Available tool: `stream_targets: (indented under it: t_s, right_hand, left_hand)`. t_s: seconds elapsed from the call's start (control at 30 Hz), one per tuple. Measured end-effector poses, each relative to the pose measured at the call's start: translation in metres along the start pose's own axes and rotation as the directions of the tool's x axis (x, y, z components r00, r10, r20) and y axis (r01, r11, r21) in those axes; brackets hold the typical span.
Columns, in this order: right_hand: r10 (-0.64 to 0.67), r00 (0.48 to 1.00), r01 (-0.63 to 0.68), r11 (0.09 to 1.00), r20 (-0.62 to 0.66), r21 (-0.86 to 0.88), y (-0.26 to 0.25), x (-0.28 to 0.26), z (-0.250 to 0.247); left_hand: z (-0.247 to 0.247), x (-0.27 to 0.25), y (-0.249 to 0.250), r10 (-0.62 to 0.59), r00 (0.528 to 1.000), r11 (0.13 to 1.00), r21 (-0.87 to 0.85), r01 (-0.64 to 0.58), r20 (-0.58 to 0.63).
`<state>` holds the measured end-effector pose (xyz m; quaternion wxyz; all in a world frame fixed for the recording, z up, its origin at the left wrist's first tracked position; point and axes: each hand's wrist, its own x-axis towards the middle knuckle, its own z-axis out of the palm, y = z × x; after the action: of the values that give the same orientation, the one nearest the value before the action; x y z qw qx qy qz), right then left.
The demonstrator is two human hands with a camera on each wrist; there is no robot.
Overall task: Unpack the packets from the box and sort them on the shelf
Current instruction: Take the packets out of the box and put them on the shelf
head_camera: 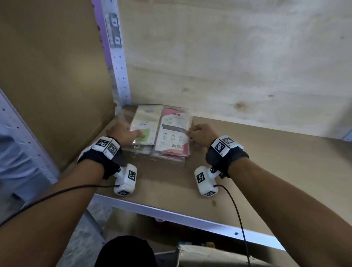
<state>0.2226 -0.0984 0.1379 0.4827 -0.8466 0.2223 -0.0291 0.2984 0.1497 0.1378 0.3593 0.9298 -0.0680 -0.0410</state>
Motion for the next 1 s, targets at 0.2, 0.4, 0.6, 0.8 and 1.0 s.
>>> stream_targets:
  t_s: [0.2, 0.4, 0.6, 0.8, 1.0]
  right_hand:
    - [-0.051, 0.989, 0.046, 0.998, 0.140, 0.043, -0.004, -0.056, -0.031]
    - [-0.112, 0.975, 0.105, 0.993, 0.191, 0.043, 0.012, -0.146, -0.061]
    - [-0.104, 0.979, 0.096, 0.994, 0.176, 0.050, 0.049, -0.240, -0.098]
    - [-0.046, 0.981, 0.044, 0.999, 0.189, 0.016, 0.114, -0.314, -0.122]
    - [0.049, 0.977, -0.023, 0.992, 0.206, -0.128, 0.186, -0.344, -0.116]
  left_hand:
    - [-0.009, -0.044, 0.022, 0.127, 0.992, 0.988, 0.092, -0.124, -0.021]
    - [0.004, -0.123, 0.065, 0.277, 0.960, 0.953, -0.117, -0.280, -0.040]
    - [0.030, -0.209, 0.099, 0.384, 0.923, 0.901, -0.208, -0.380, -0.021]
    - [0.079, -0.283, 0.098, 0.394, 0.909, 0.903, -0.242, -0.355, 0.136]
    - [0.151, -0.324, 0.061, 0.346, 0.883, 0.935, -0.195, -0.297, 0.318]
